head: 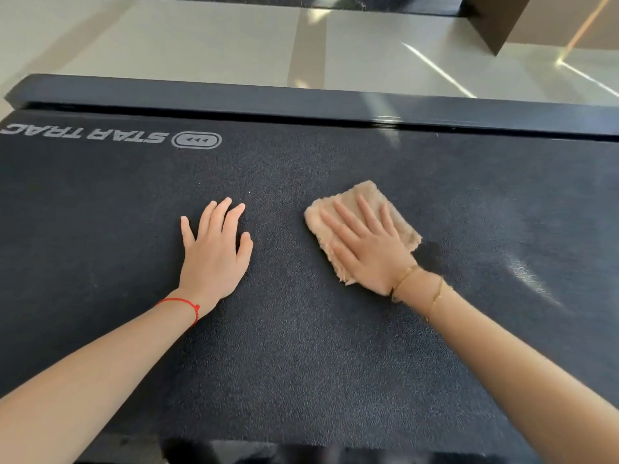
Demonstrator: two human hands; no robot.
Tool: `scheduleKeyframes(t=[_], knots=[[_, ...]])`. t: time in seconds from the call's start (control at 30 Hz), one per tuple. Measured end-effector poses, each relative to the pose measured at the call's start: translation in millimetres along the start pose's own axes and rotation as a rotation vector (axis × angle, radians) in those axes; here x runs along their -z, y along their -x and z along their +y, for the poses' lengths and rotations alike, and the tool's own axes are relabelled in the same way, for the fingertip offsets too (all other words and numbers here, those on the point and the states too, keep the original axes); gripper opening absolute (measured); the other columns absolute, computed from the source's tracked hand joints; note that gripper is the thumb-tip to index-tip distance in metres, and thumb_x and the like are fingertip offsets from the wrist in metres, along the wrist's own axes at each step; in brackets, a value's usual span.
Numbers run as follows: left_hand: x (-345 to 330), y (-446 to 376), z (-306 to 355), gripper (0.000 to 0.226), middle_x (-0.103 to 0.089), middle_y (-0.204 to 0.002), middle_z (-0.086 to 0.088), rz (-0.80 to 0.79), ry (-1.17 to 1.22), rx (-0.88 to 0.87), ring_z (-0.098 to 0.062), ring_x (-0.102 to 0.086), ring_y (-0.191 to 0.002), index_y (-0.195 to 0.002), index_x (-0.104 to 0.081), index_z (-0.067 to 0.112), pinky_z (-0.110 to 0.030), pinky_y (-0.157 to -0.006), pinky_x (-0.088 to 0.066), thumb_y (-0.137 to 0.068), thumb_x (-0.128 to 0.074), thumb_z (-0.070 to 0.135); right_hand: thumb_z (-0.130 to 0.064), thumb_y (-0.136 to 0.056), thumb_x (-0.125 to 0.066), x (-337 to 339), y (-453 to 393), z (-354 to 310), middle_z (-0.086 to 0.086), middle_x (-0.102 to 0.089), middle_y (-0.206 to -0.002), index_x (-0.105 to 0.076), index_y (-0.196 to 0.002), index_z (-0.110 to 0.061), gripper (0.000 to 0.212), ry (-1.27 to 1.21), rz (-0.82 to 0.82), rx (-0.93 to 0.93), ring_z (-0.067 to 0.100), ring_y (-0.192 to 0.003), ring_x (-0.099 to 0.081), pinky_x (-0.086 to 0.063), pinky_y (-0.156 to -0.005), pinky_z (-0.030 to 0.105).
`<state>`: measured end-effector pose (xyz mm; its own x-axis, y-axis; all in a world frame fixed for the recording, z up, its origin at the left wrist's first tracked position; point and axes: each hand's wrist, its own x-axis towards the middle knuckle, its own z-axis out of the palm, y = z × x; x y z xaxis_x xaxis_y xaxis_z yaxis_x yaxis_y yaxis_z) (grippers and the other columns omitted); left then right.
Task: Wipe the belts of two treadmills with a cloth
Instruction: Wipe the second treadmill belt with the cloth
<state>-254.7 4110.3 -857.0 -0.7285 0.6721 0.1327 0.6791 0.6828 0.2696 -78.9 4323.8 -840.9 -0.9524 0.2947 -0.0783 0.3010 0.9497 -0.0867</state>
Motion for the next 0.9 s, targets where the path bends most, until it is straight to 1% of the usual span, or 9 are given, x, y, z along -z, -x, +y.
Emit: scheduleKeyframes(t=[0.1,0.2,0.27,0.4,0.47,0.53,0.67,0.77,0.9], knots=[[-1.5,-0.6,-2.1,0.051,-0.028,-0.160,-0.003,0.008,0.004,0.001,-0.021,-0.016,-0.151,-0.150,-0.036,0.018,-0.064,-0.119,-0.008,-0.101,-0.040,0.031,-0.052,-0.103,-0.013,-7.7,38.4,-35.9,-0.016,0.007,-0.164,0.006,-0.155,-0.042,0.056,0.006,-0.015,0.187,0.026,-0.150,0.020,0.015,-0.119,0.051],[-1.8,-0.5,-3.3,0.051,-0.028,-0.160,-0.003,0.010,0.009,-0.003,-0.021,-0.017,-0.151,-0.150,-0.037,0.018,-0.064,-0.119,-0.008,-0.101,-0.039,0.032,-0.052,-0.103,-0.016,-9.6,56.7,-32.8,-0.018,0.008,-0.164,0.004,-0.155,-0.043,0.056,0.005,-0.031,0.278,0.021,-0.150,0.020,0.016,-0.120,0.047],[-1.8,-0.3,-3.8,0.051,-0.028,-0.160,-0.003,0.009,0.010,-0.003,-0.020,-0.016,-0.151,-0.150,-0.036,0.018,-0.064,-0.119,-0.008,-0.101,-0.038,0.033,-0.051,-0.103,-0.017,-6.4,49.1,-15.1,-0.018,0.008,-0.163,0.004,-0.154,-0.044,0.056,-0.005,-0.021,0.210,0.019,-0.149,0.022,0.018,-0.119,0.045],[-1.3,0.0,-3.7,0.051,-0.028,-0.160,-0.003,0.009,0.023,0.000,-0.021,-0.016,-0.151,-0.150,-0.036,0.018,-0.063,-0.120,-0.006,-0.101,-0.038,0.034,-0.050,-0.103,-0.016,1.1,17.0,7.8,-0.016,0.007,-0.164,0.006,-0.152,-0.046,0.054,-0.033,-0.016,-0.102,0.024,-0.151,0.017,0.011,-0.120,0.050],[-0.7,-0.1,-2.5,0.051,-0.028,-0.160,-0.003,0.008,0.024,0.001,-0.021,-0.016,-0.151,-0.150,-0.036,0.018,-0.063,-0.120,-0.007,-0.102,-0.038,0.034,-0.049,-0.104,-0.015,-0.7,17.2,-0.7,-0.015,0.006,-0.164,0.004,-0.154,-0.044,0.054,-0.007,-0.002,-0.154,0.028,-0.151,0.014,0.011,-0.120,0.052],[-0.5,-0.2,-1.6,0.051,-0.028,-0.160,-0.004,0.012,0.023,0.004,-0.022,-0.017,-0.151,-0.150,-0.037,0.018,-0.063,-0.120,-0.007,-0.102,-0.039,0.034,-0.050,-0.103,-0.013,-3.1,29.3,-18.3,-0.015,0.007,-0.164,0.005,-0.154,-0.043,0.055,-0.003,-0.009,-0.106,0.029,-0.151,0.015,0.012,-0.119,0.052],[-0.3,3.0,0.4,0.052,-0.028,-0.161,-0.006,0.018,0.012,-0.003,-0.025,-0.018,-0.151,-0.152,-0.036,0.018,-0.062,-0.120,-0.008,-0.102,-0.038,0.033,-0.052,-0.101,-0.007,-9.6,75.7,-69.4,-0.013,0.008,-0.164,0.005,-0.155,-0.040,0.057,0.002,-0.071,0.108,0.030,-0.150,0.018,0.010,-0.119,0.056],[0.9,7.8,4.3,0.051,-0.027,-0.161,-0.007,0.013,0.016,0.001,-0.026,-0.016,-0.151,-0.153,-0.034,0.019,-0.061,-0.120,-0.008,-0.104,-0.037,0.030,-0.051,-0.102,-0.013,-16.2,115.0,-97.5,-0.013,0.005,-0.165,0.000,-0.156,-0.039,0.057,-0.005,-0.077,0.245,0.029,-0.151,0.016,0.004,-0.120,0.057],[-0.2,21.9,16.2,0.053,-0.021,-0.164,-0.004,-0.019,0.049,0.034,-0.025,-0.009,-0.153,-0.155,-0.029,0.022,-0.060,-0.121,-0.002,-0.103,-0.036,0.033,-0.053,-0.103,-0.016,-13.5,136.1,-81.5,-0.016,0.007,-0.164,-0.001,-0.156,-0.041,0.056,-0.019,-0.064,0.251,0.023,-0.151,0.016,0.005,-0.121,0.053]])
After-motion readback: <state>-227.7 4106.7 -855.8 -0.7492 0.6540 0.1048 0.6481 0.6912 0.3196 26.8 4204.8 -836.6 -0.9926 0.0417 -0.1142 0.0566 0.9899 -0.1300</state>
